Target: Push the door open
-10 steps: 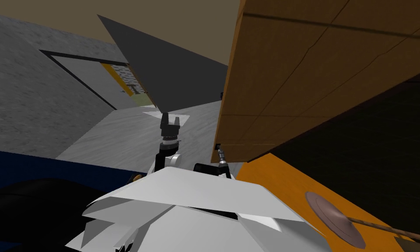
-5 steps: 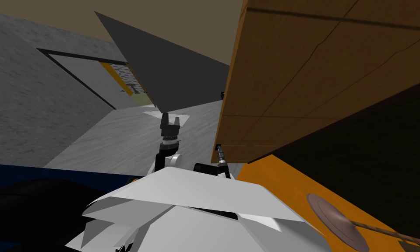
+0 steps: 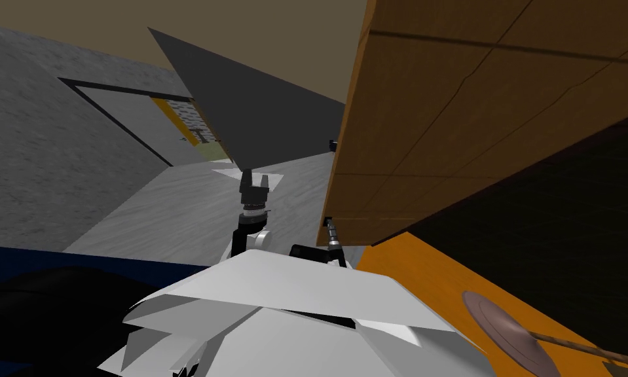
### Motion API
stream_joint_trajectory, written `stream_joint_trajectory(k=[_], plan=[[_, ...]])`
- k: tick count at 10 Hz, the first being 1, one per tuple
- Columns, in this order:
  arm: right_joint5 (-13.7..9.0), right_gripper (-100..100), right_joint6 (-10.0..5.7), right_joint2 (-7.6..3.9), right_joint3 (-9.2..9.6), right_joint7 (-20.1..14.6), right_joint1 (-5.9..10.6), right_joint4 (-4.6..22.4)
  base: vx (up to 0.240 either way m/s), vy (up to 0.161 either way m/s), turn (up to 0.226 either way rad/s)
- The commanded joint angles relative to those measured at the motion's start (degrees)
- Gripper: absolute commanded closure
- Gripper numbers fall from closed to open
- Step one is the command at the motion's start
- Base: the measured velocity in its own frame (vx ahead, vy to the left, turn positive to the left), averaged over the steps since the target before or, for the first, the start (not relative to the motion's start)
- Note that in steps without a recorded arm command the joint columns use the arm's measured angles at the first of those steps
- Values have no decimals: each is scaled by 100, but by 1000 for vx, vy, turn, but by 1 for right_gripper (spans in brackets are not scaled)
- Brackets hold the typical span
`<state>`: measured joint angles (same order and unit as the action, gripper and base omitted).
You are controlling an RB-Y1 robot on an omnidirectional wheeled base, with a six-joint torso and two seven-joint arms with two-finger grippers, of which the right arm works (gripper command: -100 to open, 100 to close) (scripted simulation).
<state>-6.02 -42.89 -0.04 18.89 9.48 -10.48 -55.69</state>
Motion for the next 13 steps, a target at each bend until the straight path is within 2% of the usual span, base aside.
stream_joint_trajectory(k=[1,3,5,6,7,9,10,11,13], plan=[[-69,100,10,-97,-164,6,87,2,170,135,-91],[-139,100,11,-137,-323,17,137,27,197,121,-72],[-212,100,12,-108,-486,28,189,52,217,156,-94],[-212,100,12,-108,-486,28,189,52,139,77,-24],[-278,100,13,-18,-635,39,236,75,154,98,-87],[-328,100,13,99,-746,46,271,92,174,112,-93],[-303,100,-7,76,-693,50,254,138,84,33,-22],[-369,100,-7,-52,-827,74,281,129,142,78,-48],[-396,100,-7,-89,-882,85,290,132,168,106,-66]])
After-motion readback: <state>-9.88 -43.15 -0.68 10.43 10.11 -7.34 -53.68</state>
